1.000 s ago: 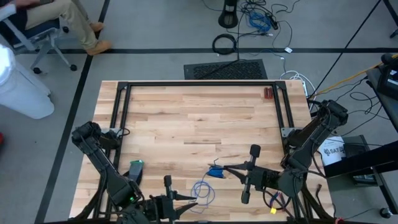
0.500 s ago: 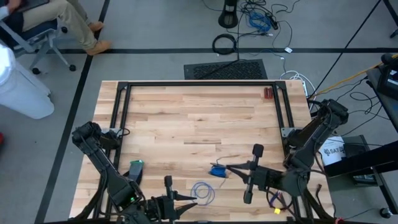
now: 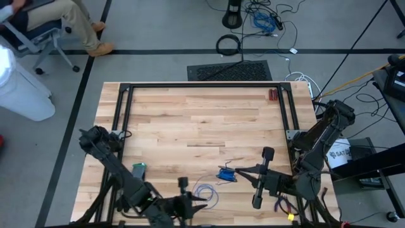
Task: Coil cords
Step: Coil the blue wire onto the spool
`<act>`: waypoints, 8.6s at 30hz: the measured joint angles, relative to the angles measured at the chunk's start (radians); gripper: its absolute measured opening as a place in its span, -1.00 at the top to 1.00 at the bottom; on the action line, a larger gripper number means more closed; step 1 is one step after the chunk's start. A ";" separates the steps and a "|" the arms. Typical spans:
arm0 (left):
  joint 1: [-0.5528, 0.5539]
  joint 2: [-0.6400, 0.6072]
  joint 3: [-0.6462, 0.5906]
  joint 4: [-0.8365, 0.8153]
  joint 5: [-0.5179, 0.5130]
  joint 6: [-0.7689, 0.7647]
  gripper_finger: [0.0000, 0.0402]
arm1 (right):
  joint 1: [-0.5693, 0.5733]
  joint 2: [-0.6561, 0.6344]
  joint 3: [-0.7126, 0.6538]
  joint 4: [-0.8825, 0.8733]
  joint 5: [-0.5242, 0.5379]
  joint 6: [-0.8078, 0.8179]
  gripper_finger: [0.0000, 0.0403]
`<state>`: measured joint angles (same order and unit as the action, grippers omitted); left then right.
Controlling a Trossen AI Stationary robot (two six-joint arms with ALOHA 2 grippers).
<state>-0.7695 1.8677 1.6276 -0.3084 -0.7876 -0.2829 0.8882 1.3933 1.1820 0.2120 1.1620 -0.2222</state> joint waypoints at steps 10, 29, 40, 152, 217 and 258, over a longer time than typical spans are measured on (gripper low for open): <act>0.112 0.112 0.000 0.003 0.052 -0.025 0.27 | 0.052 -0.031 0.000 -0.002 0.045 -0.026 1.00; 0.187 0.214 -0.001 -0.032 0.054 -0.022 0.10 | 0.069 -0.035 0.000 -0.001 0.047 -0.029 1.00; 0.194 0.214 -0.001 -0.042 0.049 0.002 0.10 | 0.069 -0.035 0.000 0.000 0.047 -0.029 1.00; -0.012 -0.187 0.031 0.020 -0.582 0.129 0.98 | -0.130 0.031 0.000 -0.360 -0.280 0.257 1.00; 0.166 0.062 0.032 0.458 -0.122 0.141 0.98 | -0.244 0.117 0.000 -0.291 -0.123 0.386 1.00; 0.139 0.123 0.032 0.486 -0.075 0.132 0.54 | -0.117 0.022 0.000 -0.163 -0.169 0.270 1.00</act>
<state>-0.6307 1.9903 1.6592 0.1775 -0.8627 -0.1505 0.7717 1.4157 1.1816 0.0490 0.9932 0.0475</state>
